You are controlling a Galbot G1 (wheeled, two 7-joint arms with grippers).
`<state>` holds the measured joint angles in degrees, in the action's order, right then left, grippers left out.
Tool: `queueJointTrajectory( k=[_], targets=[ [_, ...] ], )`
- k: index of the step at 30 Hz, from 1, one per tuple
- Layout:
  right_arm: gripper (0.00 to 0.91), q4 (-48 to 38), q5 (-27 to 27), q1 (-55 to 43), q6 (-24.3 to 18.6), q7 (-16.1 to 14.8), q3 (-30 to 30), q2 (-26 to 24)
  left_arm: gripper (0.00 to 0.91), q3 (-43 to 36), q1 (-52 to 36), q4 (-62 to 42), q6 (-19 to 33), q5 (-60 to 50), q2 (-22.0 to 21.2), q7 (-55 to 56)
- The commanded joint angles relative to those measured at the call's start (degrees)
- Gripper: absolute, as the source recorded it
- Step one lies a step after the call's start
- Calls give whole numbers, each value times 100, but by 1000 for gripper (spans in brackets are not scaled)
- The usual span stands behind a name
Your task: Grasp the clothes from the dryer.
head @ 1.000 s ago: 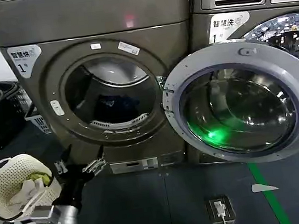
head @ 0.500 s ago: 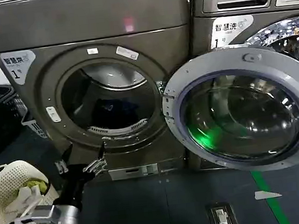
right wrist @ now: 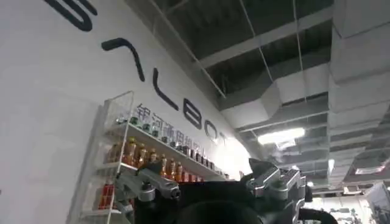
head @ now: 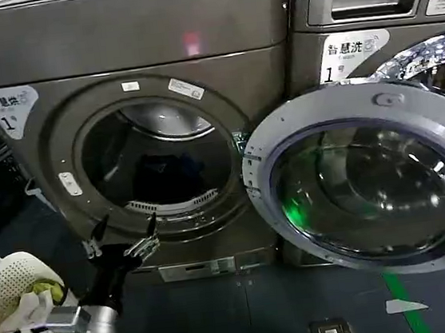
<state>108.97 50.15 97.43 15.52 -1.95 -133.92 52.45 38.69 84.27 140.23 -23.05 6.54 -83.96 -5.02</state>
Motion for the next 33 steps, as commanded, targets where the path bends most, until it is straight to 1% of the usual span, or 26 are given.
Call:
queueJointTrajectory(
  k=[1, 33],
  targets=[
    [907, -5, 0, -16, -5, 1, 0, 0, 907, 5, -14, -12, -7, 8, 5, -1],
    [907, -22, 14, 45, -14, -7, -99, 35, 907, -50, 1, -23, -14, 4, 34, -10]
  ],
)
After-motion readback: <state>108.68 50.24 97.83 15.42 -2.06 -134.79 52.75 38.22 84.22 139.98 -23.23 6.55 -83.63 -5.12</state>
